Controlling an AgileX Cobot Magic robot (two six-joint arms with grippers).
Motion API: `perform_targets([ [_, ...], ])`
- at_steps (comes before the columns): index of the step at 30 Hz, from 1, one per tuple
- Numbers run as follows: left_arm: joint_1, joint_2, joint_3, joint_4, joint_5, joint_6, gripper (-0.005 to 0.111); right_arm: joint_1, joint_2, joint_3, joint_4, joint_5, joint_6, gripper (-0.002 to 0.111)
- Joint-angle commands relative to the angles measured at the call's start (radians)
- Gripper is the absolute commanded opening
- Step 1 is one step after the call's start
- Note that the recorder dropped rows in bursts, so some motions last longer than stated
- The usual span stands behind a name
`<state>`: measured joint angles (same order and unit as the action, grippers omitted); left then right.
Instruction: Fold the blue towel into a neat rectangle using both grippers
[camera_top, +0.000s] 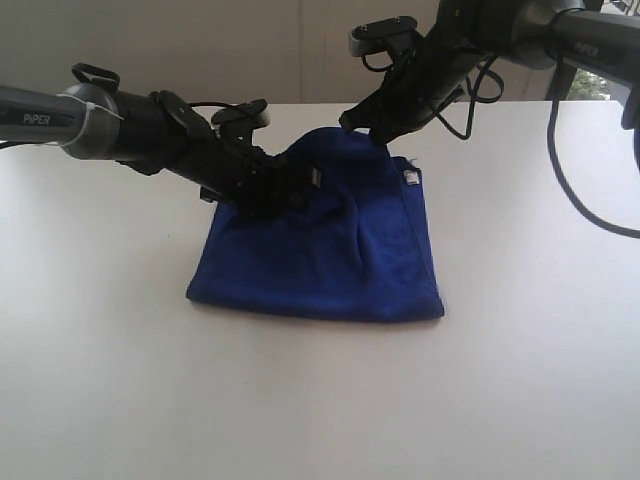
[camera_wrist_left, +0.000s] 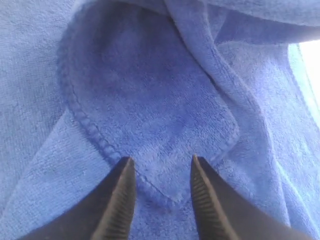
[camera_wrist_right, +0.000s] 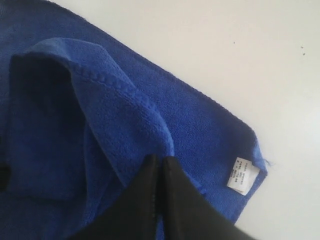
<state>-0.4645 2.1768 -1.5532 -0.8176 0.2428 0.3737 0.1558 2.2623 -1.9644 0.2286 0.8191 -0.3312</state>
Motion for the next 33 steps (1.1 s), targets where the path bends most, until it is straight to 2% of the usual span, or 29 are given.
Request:
perform_targets([
  [1, 0.004, 0.018, 0.008, -0.019, 0.02, -0.024, 0.043, -0.005, -0.005, 0.0, 0.008, 0.003, -0.005, 0.0],
  [12, 0.004, 0.029, 0.008, -0.041, 0.034, -0.048, 0.042, -0.005, -0.005, 0.0, 0.008, 0.003, -0.005, 0.0],
  [16, 0.004, 0.039, 0.008, -0.048, 0.037, -0.048, 0.034, -0.005, -0.005, 0.0, 0.008, 0.003, -0.005, 0.0],
  [24, 0.004, 0.051, 0.008, -0.064, 0.033, -0.063, 0.0, -0.005, -0.005, 0.0, 0.008, 0.003, -0.005, 0.0],
  [33, 0.004, 0.021, 0.006, -0.071, 0.011, -0.063, 0.0, -0.005, -0.005, 0.0, 0.008, 0.003, -0.005, 0.0],
])
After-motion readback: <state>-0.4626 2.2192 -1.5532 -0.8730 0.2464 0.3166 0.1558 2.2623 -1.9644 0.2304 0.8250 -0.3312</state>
